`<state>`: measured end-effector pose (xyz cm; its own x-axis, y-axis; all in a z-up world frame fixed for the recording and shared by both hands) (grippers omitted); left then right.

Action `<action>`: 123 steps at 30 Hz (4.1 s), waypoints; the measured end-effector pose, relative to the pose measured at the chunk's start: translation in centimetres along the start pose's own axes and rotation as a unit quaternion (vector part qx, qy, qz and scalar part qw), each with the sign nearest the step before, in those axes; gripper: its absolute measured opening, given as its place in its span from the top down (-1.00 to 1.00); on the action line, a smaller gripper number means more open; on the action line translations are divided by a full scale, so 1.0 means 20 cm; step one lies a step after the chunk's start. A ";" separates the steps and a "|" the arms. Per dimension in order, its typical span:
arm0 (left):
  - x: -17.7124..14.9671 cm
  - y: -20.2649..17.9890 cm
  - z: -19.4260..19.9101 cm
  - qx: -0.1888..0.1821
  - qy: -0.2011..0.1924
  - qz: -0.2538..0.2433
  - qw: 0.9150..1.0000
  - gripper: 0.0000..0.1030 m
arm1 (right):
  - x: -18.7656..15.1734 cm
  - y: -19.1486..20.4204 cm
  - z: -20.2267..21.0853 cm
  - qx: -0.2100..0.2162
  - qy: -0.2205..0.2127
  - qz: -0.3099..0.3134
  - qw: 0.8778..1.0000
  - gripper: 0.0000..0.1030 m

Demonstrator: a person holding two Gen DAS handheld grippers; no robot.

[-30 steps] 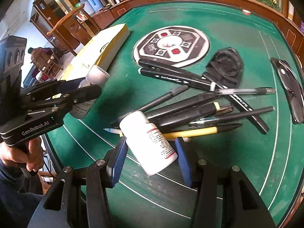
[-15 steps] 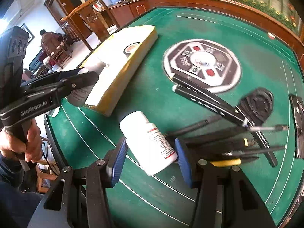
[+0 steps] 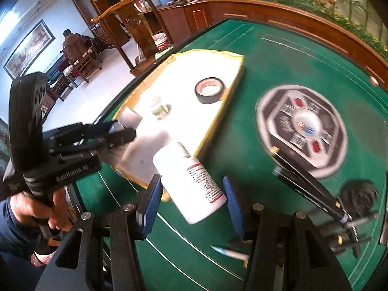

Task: Organize rigid objects
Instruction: 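Carry both white bottles into the tray and open both grippers, then grasp a black marker from the pile with the left gripper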

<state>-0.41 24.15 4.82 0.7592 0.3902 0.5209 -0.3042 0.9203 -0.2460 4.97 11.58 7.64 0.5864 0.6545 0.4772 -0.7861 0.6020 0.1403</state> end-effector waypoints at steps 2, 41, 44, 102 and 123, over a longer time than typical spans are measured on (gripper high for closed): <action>0.01 0.05 -0.02 0.006 0.004 0.005 1.000 0.28 | 0.05 0.04 -0.06 -0.001 0.007 0.001 1.000 0.02; 0.14 0.12 -0.09 0.025 -0.082 -0.019 0.996 -0.44 | -0.06 -0.06 0.08 -0.100 -0.027 -0.106 0.989 -0.10; 0.16 0.06 -0.09 -0.007 -0.108 -0.044 0.993 -0.44 | -0.34 -0.22 0.28 -0.130 -0.034 -0.181 0.974 -0.11; -0.48 -1.39 -0.39 -0.055 0.093 -0.317 0.942 0.40 | -1.55 -1.07 0.76 -0.038 -0.067 -0.352 0.933 -0.12; -0.62 -0.95 -0.17 -0.140 0.137 -0.270 0.943 0.71 | -1.17 -0.65 0.56 -0.047 -0.047 -0.342 0.937 -0.12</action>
<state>-2.09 1.63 0.24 0.8913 -0.1901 0.4116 0.3041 0.9241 -0.2316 -0.59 -16.64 4.34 0.9238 0.0612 0.3779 -0.2099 0.9066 0.3662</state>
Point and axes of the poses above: each gripper's, at about its wrist camera, not at the fingertips, and z roughly against the way its jaws point, y to its left, x to its top, the point moved 3 cm from there along -z, roughly the way its jaws point, and after that the axes turned 9 degrees about z, right-handed, at the moved point
